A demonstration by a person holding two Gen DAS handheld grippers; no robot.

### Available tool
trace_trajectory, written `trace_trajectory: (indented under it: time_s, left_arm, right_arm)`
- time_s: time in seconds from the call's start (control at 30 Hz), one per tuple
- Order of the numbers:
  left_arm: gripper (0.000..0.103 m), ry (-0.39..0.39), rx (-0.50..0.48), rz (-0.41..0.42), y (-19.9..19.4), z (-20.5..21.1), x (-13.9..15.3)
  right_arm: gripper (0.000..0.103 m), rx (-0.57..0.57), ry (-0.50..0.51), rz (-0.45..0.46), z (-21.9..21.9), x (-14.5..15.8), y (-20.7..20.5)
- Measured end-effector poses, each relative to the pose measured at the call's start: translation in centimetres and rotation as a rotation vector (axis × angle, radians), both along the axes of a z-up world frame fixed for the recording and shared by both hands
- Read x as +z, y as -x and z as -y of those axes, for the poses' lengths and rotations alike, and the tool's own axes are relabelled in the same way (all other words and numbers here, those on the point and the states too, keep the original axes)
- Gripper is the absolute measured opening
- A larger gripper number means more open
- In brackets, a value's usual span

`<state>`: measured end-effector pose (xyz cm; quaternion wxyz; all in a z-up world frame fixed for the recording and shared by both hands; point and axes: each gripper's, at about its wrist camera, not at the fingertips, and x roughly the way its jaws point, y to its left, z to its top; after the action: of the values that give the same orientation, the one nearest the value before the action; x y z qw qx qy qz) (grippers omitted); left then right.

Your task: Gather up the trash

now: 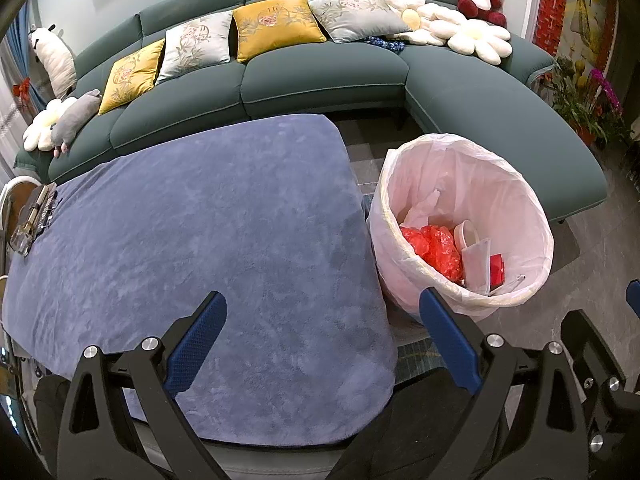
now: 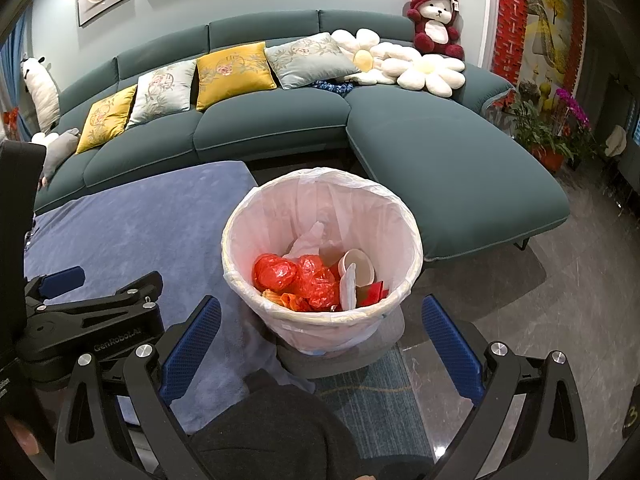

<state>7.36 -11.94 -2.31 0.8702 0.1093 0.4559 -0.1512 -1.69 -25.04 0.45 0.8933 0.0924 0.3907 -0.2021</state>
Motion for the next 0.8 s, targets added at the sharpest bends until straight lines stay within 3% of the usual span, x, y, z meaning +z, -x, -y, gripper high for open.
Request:
trace_trajectory:
  time_s: [0.8]
  left_arm:
    - [0.093,0.0,-0.022,-0.007,0.56,0.04,-0.21]
  right_arm:
    - [0.097,0.0,-0.011,-0.002,0.04,-0.38,-0.16]
